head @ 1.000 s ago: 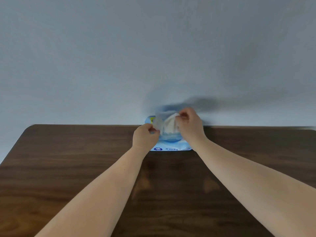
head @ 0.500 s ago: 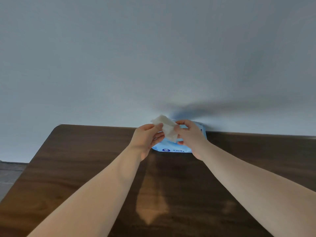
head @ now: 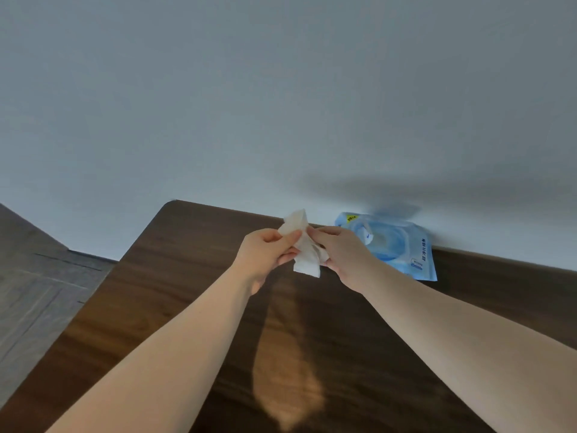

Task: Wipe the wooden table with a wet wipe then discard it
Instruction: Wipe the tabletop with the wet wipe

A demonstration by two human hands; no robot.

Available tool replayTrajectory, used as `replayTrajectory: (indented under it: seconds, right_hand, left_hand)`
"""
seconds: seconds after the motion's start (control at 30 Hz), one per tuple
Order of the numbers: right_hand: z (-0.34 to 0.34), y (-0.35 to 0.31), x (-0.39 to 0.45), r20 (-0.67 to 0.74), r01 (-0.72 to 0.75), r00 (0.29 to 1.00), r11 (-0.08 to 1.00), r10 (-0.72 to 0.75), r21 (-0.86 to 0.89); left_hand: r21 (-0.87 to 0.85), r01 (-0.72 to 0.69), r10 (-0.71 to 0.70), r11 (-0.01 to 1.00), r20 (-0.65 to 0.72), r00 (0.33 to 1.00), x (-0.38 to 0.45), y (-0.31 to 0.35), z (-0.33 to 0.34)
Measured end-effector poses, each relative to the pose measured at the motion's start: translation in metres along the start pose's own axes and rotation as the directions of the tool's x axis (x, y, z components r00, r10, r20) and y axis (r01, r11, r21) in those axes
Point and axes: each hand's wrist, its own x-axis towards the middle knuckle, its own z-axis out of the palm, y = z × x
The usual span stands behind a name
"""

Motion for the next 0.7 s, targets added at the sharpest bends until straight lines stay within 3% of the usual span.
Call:
replayTrajectory:
  seconds: [0.07,0.13,0.2,0.23,0.27,0.33,0.4,0.43,0.5,0.6,0.7]
  right_hand:
    - [0.017,0.002,0.007,-0.042,-0.04,0.998,0.999,0.041,0.023]
    - [0.033,0.002,0.014,-0.17,-0.041,0.985,0.999,0.042,0.011]
    - [0.049,-0.003,0.019,-0.332,-0.004,0.943,1.0,-0.005,-0.026]
    - [0.059,-0.006,0.021,-0.388,0.054,0.919,0.997,-0.07,-0.054]
    - [0.07,-0.008,0.026,-0.404,0.137,0.899,0.984,-0.17,-0.109]
    - [0.096,-0.01,0.032,-0.251,0.282,0.894,0.902,-0.37,-0.326]
    - [0.126,-0.002,0.039,0.058,0.348,0.919,0.732,-0.391,-0.586]
    - [0.14,0.007,0.045,0.186,0.363,0.925,0.627,-0.332,-0.689]
    - [0.168,0.027,0.054,0.306,0.414,0.904,0.431,-0.3,-0.802]
    - [0.204,0.053,0.074,0.266,0.384,0.898,0.327,-0.351,-0.864]
    - [0.233,0.071,0.096,0.237,0.278,0.954,0.237,-0.185,-0.931]
  left_hand:
    - [0.014,0.022,-0.022,1.0,-0.032,0.999,0.002,-0.006,-0.024]
    - [0.084,0.049,-0.039,0.995,-0.115,0.993,0.004,-0.014,-0.05]
    - [0.279,0.119,-0.058,0.953,-0.219,0.974,0.008,-0.026,-0.079]
    - [0.44,0.179,-0.067,0.88,-0.259,0.964,0.01,-0.033,-0.095]
    - [0.624,0.235,-0.059,0.745,-0.288,0.956,0.01,-0.04,-0.113]
    - [0.881,0.274,-0.002,0.385,-0.296,0.955,0.007,-0.057,-0.151]
    - [0.949,0.279,0.016,0.146,-0.285,0.959,-0.001,-0.075,-0.187]
    - [0.951,0.293,-0.005,0.1,-0.294,0.956,-0.007,-0.083,-0.201]
    - [0.938,0.337,-0.048,0.077,-0.334,0.941,-0.017,-0.097,-0.226]
    - [0.928,0.367,-0.08,0.062,-0.362,0.929,-0.03,-0.119,-0.253]
    - [0.928,0.356,-0.075,0.106,-0.35,0.934,-0.035,-0.136,-0.264]
